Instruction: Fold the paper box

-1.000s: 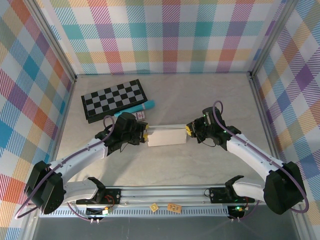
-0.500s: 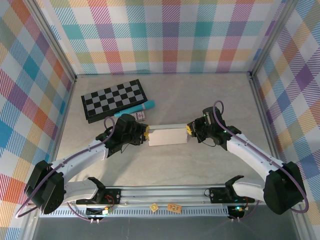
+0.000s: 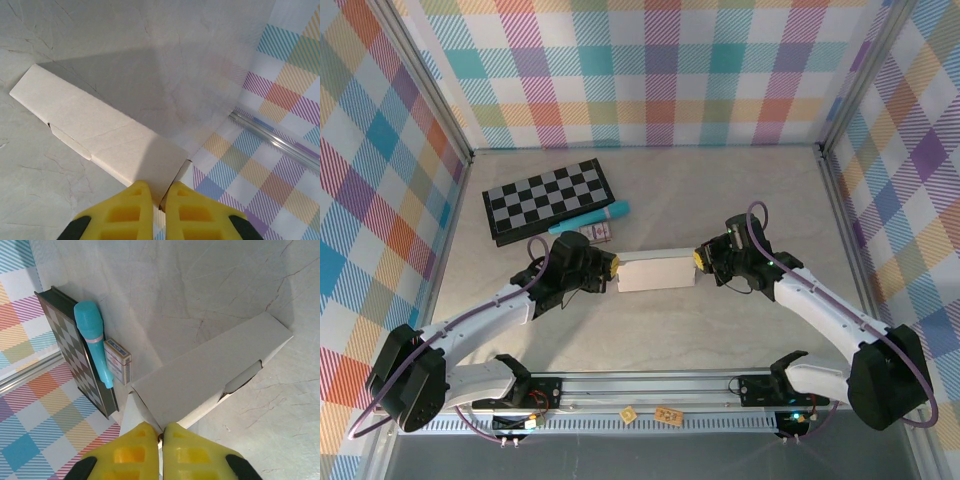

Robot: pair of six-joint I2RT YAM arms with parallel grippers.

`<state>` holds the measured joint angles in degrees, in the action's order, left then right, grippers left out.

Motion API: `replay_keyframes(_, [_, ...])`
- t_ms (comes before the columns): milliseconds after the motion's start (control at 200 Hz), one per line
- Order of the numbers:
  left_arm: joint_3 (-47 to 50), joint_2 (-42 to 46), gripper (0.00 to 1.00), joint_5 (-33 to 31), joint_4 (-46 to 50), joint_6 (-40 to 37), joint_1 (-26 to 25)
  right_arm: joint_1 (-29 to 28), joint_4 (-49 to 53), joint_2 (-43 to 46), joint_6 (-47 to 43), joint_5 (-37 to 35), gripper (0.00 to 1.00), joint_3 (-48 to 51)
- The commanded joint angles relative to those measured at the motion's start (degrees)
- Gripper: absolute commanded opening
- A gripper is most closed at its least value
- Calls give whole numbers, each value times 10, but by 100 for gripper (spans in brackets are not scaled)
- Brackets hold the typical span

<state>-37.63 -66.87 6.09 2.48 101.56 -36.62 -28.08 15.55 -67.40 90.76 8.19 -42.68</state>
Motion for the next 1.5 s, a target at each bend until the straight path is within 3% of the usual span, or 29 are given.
replay_keyframes(0, [20, -7, 6, 31, 37, 1, -17, -7, 139, -26, -1, 3, 7, 23])
replay_keyframes(380, [13, -10, 5, 31, 37, -2, -20, -8, 205, -12, 5, -12, 8, -25])
replay_keyframes(645, [13, -16, 3, 31, 29, 0, -22, -11, 183, -17, 30, 7, 8, -4])
replay_keyframes(765, [14, -16, 2, 29, 30, 1, -24, -14, 208, 9, 38, -17, 18, -12])
replay_keyframes(895, [12, -16, 2, 27, 29, 0, -26, -26, 236, 29, 32, -57, 35, -56])
replay_keyframes(1010, [9, -17, 2, 26, 27, 0, -26, -68, 271, -2, 44, -77, 56, -126])
replay_keyframes(1110, [9, -18, 2, 24, 25, 0, -28, -105, 275, -38, 92, -80, 68, -164])
replay_keyframes(1355, [8, -18, 2, 21, 18, 0, -33, -123, 233, -120, 172, -79, 74, -199])
replay_keyframes(1495, [9, -19, 2, 23, 13, 0, -37, -123, 194, -150, 210, -70, 73, -185])
